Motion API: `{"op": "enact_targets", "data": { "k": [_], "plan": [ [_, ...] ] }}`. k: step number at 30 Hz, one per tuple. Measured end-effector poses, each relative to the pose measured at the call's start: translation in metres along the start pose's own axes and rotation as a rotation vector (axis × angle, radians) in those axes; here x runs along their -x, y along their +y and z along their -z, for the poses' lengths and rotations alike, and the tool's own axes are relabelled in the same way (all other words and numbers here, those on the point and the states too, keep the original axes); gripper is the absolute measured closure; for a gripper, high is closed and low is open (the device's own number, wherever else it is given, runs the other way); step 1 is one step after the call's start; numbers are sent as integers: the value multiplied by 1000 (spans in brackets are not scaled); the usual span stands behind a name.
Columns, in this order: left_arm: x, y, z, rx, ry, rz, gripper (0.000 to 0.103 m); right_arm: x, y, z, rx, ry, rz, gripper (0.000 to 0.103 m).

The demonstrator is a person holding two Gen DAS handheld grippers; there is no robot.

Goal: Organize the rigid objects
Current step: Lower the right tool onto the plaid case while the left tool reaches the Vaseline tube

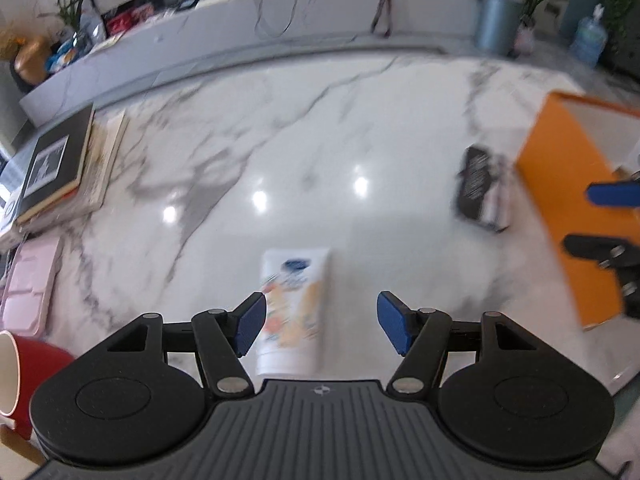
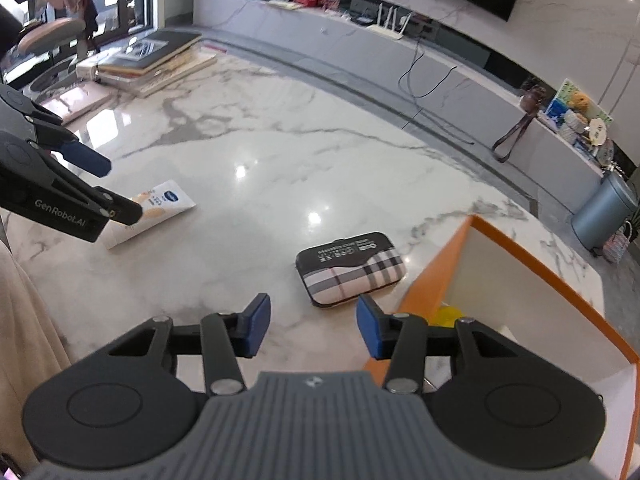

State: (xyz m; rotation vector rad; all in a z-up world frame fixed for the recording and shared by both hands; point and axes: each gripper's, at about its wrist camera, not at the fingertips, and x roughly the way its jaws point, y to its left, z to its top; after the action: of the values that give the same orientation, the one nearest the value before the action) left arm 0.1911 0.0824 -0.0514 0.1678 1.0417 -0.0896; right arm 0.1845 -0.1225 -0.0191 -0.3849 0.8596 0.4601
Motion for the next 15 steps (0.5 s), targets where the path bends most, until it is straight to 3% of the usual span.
{"op": "enact_targets", "data": {
  "k": [9, 12, 15],
  "plan": [
    [-36, 21, 7, 58, 110, -1, 26, -56, -1, -31, -100, 137, -3, 50],
    [-43, 25, 6, 82, 120, 12, 28, -72, -5, -36, -192, 172, 7, 41],
    [-51, 29, 6, 102, 125, 25, 35, -88, -10, -40, -288, 191, 21, 25]
  ]
}}
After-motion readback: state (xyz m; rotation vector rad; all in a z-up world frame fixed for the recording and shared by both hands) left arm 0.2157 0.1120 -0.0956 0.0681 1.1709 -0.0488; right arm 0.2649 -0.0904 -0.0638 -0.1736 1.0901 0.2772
